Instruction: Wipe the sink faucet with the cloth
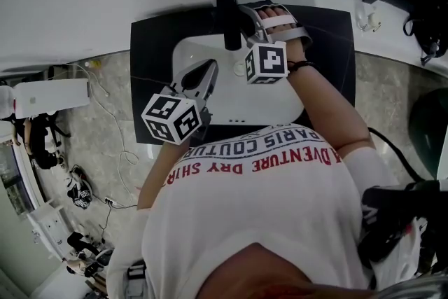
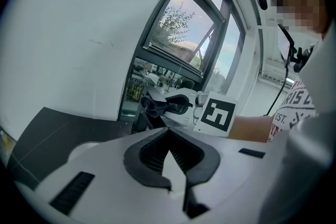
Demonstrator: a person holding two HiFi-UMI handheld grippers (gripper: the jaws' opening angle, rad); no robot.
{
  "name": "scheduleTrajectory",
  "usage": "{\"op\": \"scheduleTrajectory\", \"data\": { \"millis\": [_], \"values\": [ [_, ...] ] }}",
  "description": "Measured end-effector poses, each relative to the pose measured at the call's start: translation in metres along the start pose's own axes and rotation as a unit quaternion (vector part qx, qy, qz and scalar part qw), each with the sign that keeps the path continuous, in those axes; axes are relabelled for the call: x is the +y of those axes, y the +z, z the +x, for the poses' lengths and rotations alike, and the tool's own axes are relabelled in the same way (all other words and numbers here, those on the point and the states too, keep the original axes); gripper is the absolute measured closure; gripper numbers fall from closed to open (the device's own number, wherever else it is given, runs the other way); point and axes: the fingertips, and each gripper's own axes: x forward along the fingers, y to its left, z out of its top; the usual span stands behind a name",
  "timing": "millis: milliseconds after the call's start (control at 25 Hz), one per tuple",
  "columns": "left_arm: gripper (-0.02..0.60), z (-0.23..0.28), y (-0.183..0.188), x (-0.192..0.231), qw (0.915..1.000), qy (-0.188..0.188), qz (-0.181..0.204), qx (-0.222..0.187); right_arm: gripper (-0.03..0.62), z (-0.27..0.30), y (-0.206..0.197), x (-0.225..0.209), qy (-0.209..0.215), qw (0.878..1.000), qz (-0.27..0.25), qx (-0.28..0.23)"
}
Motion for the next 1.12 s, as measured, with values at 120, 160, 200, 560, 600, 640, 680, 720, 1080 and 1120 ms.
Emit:
{"op": "scheduleTrajectory", "data": {
  "millis": [120,160,200,560,600,640,680,720,1080,1120],
  "values": [
    [0.580,0.001,0.000,0.002,1.0000,-0.002,0.003,0.004,0.514,-0.002,-0.015,-0.010,-0.020,0.999,0.025,0.014],
    [0.580,0.001,0.000,0.002,1.0000,-0.003,0.004,0.006,0.514,-0.003,-0.023,-0.013,-0.026,0.999,0.034,0.022],
    [0.580,0.002,0.000,0.003,1.0000,-0.003,0.004,0.007,0.514,-0.003,-0.029,-0.016,-0.030,0.998,0.040,0.029],
    [0.580,0.009,0.003,0.004,0.9997,-0.015,0.013,0.016,0.514,-0.014,-0.038,-0.016,-0.035,0.997,0.070,0.024],
    [0.580,0.010,0.004,0.005,0.9997,-0.015,0.013,0.014,0.514,-0.019,-0.041,-0.016,-0.042,0.996,0.079,0.022],
    [0.580,0.011,0.005,0.006,0.9997,-0.014,0.013,0.012,0.514,-0.025,-0.044,-0.017,-0.051,0.995,0.089,0.018],
    [0.580,0.013,0.006,0.007,0.9998,-0.015,0.012,0.010,0.514,-0.030,-0.047,-0.018,-0.060,0.992,0.107,0.013],
    [0.580,0.014,0.007,0.008,0.9998,-0.015,0.011,0.007,0.514,-0.036,-0.049,-0.020,-0.066,0.989,0.136,0.006],
    [0.580,0.018,0.015,0.002,0.9997,-0.020,0.017,0.000,0.514,-0.043,-0.046,-0.073,0.002,0.821,0.548,-0.161],
    [0.580,0.017,0.016,0.004,0.9997,-0.018,0.016,0.000,0.514,-0.042,-0.042,-0.080,0.013,0.799,0.575,-0.177]
  ]
}}
